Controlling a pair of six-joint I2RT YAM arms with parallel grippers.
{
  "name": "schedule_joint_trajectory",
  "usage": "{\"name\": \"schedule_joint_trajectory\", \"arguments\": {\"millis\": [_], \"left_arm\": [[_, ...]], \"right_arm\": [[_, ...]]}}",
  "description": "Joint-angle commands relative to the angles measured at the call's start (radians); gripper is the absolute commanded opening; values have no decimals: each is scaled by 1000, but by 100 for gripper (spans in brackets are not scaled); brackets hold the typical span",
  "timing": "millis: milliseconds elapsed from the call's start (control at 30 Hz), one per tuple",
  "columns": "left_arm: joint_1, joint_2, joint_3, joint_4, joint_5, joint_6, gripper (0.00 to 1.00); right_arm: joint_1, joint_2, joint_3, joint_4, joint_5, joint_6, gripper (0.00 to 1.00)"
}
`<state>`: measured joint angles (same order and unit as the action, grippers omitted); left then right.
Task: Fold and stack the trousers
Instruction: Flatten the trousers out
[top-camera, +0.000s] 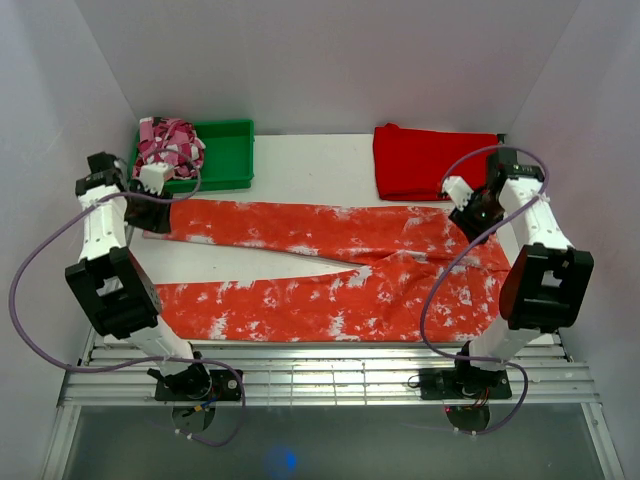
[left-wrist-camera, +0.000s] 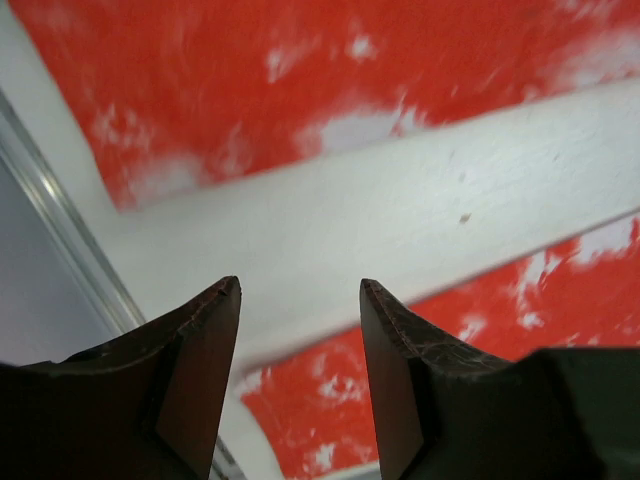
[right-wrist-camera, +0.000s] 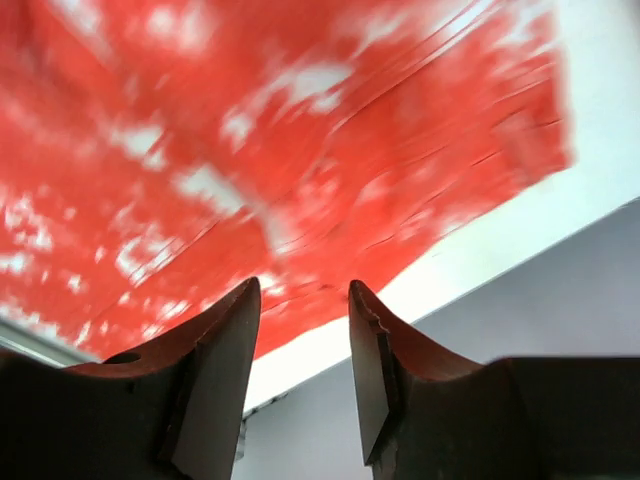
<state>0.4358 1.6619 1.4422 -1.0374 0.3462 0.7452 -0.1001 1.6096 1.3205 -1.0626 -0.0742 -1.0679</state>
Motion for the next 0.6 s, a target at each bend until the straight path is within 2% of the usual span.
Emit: {"name": "schedule_joint_trajectory", "arguments": {"millis": [0, 100, 167, 233, 333, 433, 500, 567], "left_arm": [[-139, 88, 98, 37, 109, -134, 62], [-219, 233, 187, 137, 80, -251, 61], [-262, 367, 239, 186, 36, -325, 59], [-282, 461, 215, 203, -28, -354, 57], [-282, 426, 51, 206, -113, -311, 53], [-275, 337, -112, 186, -128, -270, 47], [-270, 291, -125, 140, -127, -228, 44], [-253, 239, -53, 79, -89, -181, 54]], "right_arm": [[2, 163, 217, -36, -99, 112, 46], [10, 307, 334, -11, -59, 177, 38], [11, 371, 285, 71, -9, 171, 36], [10, 397, 185, 163, 69, 148, 34], [10, 353, 37, 225, 134, 86, 33], [10, 290, -13, 204, 133, 68, 32], [1, 248, -15, 141, 130, 27, 31], [-15, 216, 78, 51, 44, -6, 37]]}}
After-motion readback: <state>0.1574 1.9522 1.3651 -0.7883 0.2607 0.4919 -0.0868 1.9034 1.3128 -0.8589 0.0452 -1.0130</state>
